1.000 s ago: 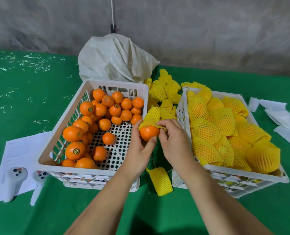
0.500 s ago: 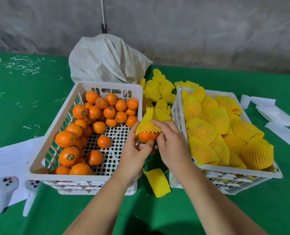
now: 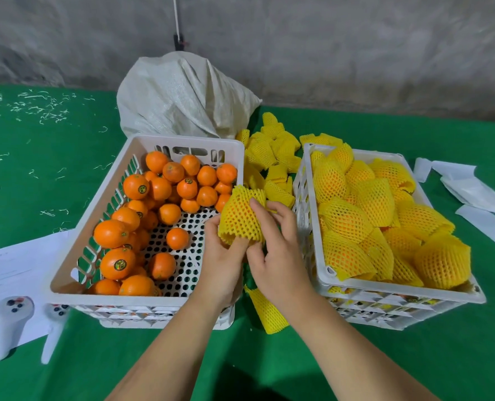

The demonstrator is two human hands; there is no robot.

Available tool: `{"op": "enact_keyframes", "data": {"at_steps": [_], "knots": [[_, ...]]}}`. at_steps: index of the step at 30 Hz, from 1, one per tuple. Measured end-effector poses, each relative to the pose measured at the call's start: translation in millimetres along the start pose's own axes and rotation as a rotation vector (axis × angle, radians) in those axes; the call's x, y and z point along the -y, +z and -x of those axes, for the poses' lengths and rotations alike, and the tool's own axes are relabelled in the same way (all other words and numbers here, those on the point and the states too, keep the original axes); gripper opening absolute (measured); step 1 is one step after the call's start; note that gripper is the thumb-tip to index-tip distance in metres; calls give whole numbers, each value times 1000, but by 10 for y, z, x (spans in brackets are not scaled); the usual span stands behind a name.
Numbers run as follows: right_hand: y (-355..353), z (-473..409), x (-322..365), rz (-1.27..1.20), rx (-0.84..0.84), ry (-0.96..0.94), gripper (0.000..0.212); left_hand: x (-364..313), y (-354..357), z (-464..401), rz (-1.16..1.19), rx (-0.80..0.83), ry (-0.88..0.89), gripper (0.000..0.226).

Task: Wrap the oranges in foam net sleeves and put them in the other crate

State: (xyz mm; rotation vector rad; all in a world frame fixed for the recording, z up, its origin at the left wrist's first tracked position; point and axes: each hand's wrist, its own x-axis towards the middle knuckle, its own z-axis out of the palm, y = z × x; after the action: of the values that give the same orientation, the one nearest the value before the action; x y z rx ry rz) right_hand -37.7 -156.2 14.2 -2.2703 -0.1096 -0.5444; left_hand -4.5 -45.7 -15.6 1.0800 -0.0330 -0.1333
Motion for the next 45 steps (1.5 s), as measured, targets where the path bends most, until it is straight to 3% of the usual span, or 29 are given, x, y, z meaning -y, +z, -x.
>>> {"op": "enact_keyframes", "data": {"at_steps": [5,13,18,20,23,26,29,33,37,40,43,45], "knots": [[-70,-48,-33,-33,125,-24,73,-13,7,5,-68,149,111,61],[-138,-32,-78,13,104,93,67,34,-9,-11,-155,46,133,60],[-214,-15,-101,-8,216,149,66,32,8,11,-149,-35,162,58],[-249,-56,-62,-167,209,211,66,30,-8,8,-163,-51,181,63],[-185,-145,57,-528,51,356,67,38,-22,15,-317,-36,234,67],[-57,-184,130,-551,163,466,78,101,-65,23,-423,52,250,61],[-99,-238,45,-591,256,470,88,119,-115,-19,-409,32,203,68],[-117,-253,-28,-691,164,472,87,76,-68,-30,-364,27,155,66],[-34,-186,-85,-724,205,428,81,46,-55,-23,-351,78,161,60],[-63,-233,-93,-844,132,465,73,52,-31,-2,-560,227,232,77],[-76,-230,-53,-733,-39,471,62,132,-61,-4,-723,331,206,96],[-116,-197,-77,-642,-98,466,54,148,-103,-15,-670,353,109,90]]}}
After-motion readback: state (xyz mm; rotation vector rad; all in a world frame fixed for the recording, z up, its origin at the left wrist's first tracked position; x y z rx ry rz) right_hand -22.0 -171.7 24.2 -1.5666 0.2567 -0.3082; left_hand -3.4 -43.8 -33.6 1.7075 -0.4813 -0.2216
